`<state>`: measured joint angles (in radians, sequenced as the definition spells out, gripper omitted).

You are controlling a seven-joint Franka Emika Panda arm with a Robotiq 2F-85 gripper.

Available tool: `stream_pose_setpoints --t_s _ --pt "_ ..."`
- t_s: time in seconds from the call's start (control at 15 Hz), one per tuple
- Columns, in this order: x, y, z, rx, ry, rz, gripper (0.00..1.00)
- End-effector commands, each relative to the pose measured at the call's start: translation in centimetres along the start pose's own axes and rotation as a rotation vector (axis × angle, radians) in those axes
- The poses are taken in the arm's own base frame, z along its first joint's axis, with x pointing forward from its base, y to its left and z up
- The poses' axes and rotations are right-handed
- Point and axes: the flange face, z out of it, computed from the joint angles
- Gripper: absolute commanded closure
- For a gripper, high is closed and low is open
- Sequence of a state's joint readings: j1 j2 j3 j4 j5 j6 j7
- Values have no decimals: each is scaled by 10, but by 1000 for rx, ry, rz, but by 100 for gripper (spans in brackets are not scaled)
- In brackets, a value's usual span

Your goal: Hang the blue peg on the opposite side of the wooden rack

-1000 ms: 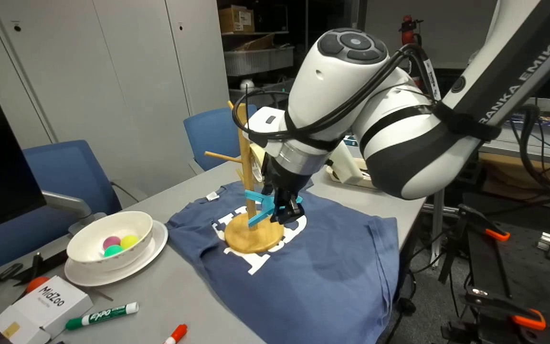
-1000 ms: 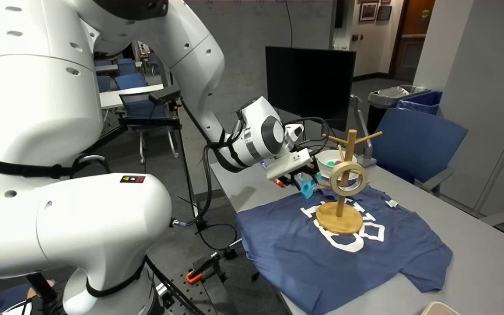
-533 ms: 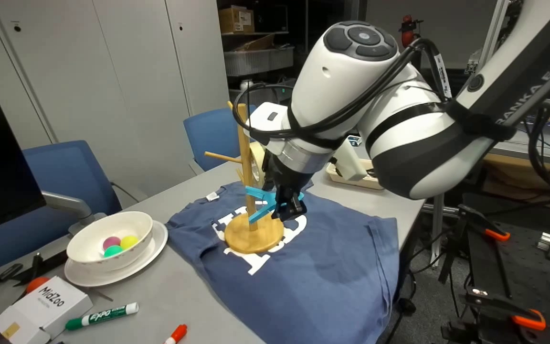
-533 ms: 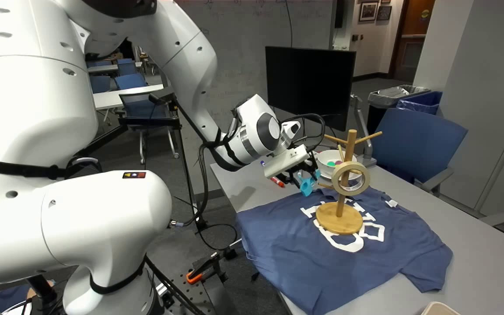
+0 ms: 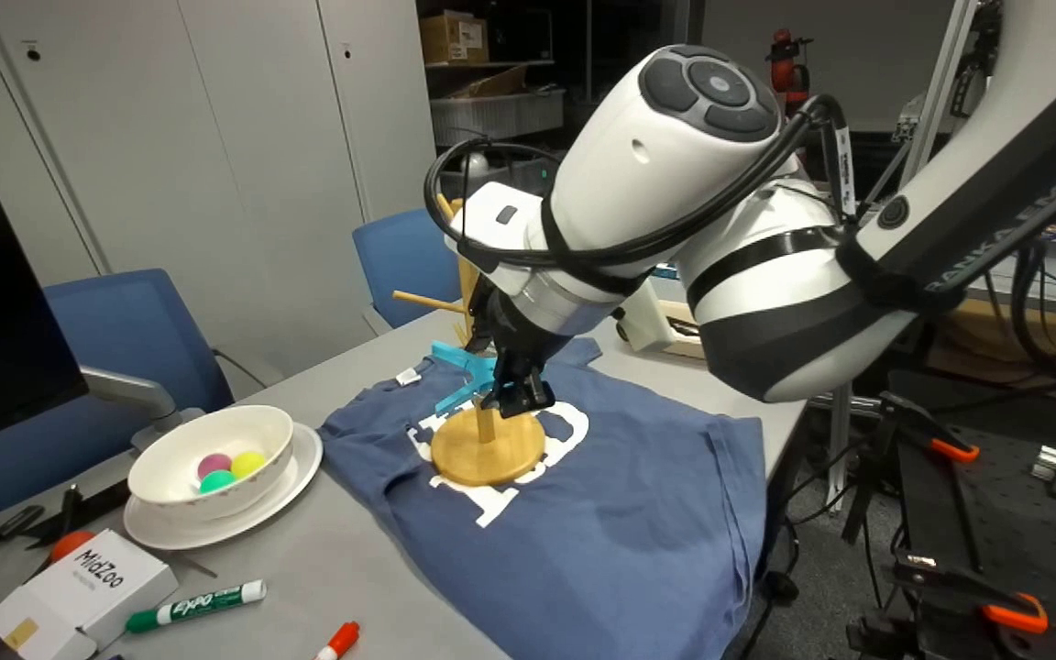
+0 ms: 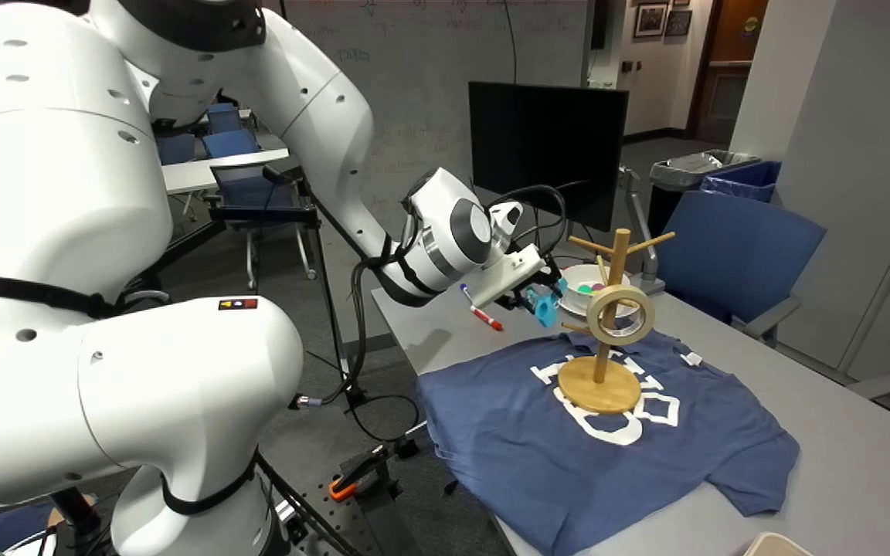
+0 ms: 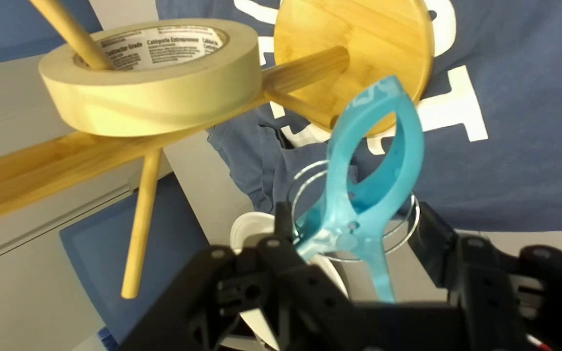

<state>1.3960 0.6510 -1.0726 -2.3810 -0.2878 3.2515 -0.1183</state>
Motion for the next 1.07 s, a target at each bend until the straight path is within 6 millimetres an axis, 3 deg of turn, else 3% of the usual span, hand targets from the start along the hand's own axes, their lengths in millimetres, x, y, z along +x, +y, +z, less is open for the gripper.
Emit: stream_pose_setpoints --t_s 0.0,1.0 --pt "3 0 17 -67 21 7 64" --pt "-15 2 52 -125 56 107 64"
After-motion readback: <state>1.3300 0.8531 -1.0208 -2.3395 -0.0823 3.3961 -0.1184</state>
